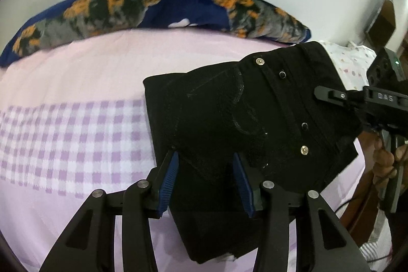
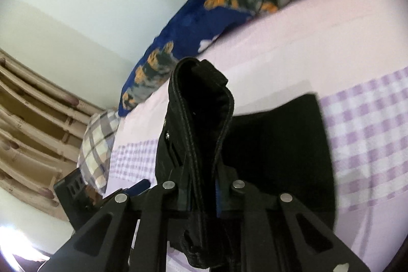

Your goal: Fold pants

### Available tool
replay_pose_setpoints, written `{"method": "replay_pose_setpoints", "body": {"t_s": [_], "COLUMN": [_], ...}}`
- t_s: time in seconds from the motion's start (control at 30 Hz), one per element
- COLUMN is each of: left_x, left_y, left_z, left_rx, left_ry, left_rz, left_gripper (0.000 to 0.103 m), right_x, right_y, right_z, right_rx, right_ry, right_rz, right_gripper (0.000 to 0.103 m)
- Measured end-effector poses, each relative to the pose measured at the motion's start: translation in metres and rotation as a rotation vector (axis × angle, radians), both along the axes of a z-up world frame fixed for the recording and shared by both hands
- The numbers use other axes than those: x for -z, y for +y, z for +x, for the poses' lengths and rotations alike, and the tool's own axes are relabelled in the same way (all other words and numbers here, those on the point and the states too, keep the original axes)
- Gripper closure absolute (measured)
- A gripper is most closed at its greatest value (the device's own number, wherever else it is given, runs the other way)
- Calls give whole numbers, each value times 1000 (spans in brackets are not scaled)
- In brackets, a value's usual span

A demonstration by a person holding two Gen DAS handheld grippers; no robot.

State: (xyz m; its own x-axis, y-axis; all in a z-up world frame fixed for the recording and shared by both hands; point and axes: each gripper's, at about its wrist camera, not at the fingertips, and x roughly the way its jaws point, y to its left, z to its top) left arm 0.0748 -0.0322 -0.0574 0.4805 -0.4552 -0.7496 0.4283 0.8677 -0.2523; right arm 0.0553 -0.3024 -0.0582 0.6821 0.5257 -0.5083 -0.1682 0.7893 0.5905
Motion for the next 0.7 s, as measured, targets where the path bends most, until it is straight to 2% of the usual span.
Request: {"method": "replay_pose_setpoints", "body": {"t_s": [0.13,0.23,0.33,0.4,0.5,0.63,0.7], "left_x": [2,15,32,40,42,41,41], "left_y": [-19,-33,-42,-45,-45,-40,-36], "left_z": [-5,-9,-15,-18,-17,-16,-17], "left_rx": [63,110,144,154,152,154,156], "left_ry": [-6,22,45,34,42,59,62], "left_rz": [17,56,111,137,131,103,95], "left_gripper": [57,57,57,57,57,57,57], "right_x": [17,45,56,57,50,39,37], "right_y": [-26,-43,-53,-54,-56,-65,-67], "right_z": [2,10,11,9,1,-24,-36], "right_rx": [68,102,109,128,143,167,145], "right_ry": [36,100,111,125,128,101,97], "right_rz": [-4,8,38,29,13,35,39], "right_gripper": [92,92,89,75,67,64,64]}}
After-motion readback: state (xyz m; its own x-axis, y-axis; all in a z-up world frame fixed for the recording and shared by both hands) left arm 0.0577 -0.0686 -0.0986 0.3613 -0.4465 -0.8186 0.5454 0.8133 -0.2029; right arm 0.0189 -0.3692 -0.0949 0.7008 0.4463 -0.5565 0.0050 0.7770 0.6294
